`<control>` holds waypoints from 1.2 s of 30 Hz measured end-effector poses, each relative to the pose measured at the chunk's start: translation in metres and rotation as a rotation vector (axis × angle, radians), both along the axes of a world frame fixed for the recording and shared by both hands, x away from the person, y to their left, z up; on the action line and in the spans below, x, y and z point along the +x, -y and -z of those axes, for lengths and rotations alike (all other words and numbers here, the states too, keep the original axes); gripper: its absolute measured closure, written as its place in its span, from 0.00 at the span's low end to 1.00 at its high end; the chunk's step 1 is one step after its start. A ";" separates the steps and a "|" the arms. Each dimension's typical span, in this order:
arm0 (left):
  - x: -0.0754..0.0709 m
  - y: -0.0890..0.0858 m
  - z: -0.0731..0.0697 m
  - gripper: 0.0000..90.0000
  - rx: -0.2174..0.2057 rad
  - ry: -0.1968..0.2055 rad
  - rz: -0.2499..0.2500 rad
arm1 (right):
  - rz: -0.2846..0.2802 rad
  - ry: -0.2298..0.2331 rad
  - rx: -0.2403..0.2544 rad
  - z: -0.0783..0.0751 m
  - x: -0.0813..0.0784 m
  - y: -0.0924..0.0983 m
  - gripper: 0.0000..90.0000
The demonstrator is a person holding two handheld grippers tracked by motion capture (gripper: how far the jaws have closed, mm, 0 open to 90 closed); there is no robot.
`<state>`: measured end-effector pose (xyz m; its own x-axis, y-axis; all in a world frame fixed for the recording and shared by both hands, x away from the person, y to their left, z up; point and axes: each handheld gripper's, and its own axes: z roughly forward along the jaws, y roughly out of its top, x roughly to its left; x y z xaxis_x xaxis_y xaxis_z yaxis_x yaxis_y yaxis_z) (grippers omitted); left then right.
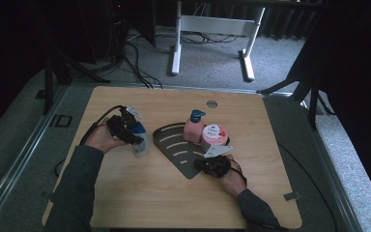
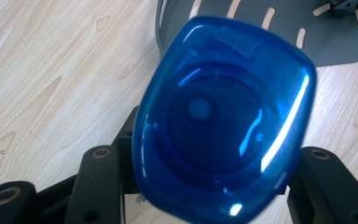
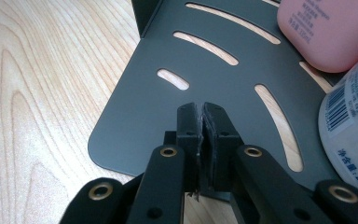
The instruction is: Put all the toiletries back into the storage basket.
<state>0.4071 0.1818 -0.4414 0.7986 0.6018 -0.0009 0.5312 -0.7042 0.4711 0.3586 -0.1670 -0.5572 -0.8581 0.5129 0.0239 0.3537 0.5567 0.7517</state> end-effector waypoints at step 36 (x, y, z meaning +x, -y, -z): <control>0.012 0.015 0.009 0.53 0.086 -0.065 0.027 | -0.001 0.001 -0.001 0.000 0.000 0.000 0.95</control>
<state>0.4196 0.1669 -0.4501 0.8148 0.5798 -0.0026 0.5386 -0.7552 0.3736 0.3585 -0.1670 -0.5572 -0.8585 0.5124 0.0222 0.3524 0.5579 0.7513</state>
